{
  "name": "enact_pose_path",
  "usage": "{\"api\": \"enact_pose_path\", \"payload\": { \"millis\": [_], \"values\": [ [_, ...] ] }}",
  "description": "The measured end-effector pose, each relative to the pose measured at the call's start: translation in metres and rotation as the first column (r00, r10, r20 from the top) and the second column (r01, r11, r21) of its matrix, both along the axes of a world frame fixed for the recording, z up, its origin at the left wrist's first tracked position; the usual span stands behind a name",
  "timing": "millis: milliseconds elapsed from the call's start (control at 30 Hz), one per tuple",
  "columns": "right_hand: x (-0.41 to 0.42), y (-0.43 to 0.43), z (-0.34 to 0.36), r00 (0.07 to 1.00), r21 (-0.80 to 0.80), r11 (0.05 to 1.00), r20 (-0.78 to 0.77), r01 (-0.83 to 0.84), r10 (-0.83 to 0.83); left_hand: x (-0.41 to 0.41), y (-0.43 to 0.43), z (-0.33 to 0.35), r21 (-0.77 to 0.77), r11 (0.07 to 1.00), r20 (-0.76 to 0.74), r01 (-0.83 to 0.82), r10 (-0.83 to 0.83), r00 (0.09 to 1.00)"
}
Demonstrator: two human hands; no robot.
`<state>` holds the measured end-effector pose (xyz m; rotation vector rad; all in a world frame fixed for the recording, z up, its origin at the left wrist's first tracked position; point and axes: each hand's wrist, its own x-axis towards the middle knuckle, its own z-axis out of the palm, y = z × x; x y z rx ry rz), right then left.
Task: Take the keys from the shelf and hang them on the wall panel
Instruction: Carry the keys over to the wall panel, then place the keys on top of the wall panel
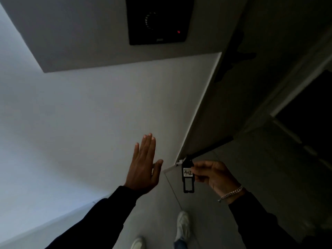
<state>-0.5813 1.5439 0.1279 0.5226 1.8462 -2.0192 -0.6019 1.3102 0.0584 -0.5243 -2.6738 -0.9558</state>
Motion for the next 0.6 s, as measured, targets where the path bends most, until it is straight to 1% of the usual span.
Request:
{"api": "enact_pose_path", "payload": {
  "millis": [167, 233, 333, 400, 500, 600],
  "values": [
    [-0.091, 0.017, 0.012, 0.967, -0.042, 0.969, -0.089, -0.242, 0.237, -0.041, 0.024, 0.015, -0.030, 0.977, -0.053, -0.212, 0.210, 0.976],
    [-0.120, 0.020, 0.021, 0.940, -0.033, 0.945, -0.115, -0.326, 0.320, -0.058, 0.035, 0.031, -0.018, 0.959, -0.073, -0.284, 0.282, 0.957],
    [-0.152, 0.017, 0.036, 0.900, 0.000, 0.912, -0.162, -0.410, 0.404, -0.078, 0.048, 0.052, 0.019, 0.928, -0.118, -0.373, 0.373, 0.920],
    [-0.171, 0.013, 0.046, 0.862, 0.039, 0.884, -0.203, -0.467, 0.464, -0.092, 0.053, 0.068, 0.063, 0.910, -0.166, -0.410, 0.414, 0.895],
    [-0.188, 0.005, 0.061, 0.811, 0.120, 0.856, -0.277, -0.503, 0.516, -0.106, 0.051, 0.093, 0.110, 0.901, -0.233, -0.420, 0.434, 0.870],
    [-0.201, -0.002, 0.089, 0.716, 0.246, 0.827, -0.416, -0.505, 0.561, -0.118, 0.038, 0.122, 0.129, 0.902, -0.367, -0.411, 0.429, 0.826]
  ]
}}
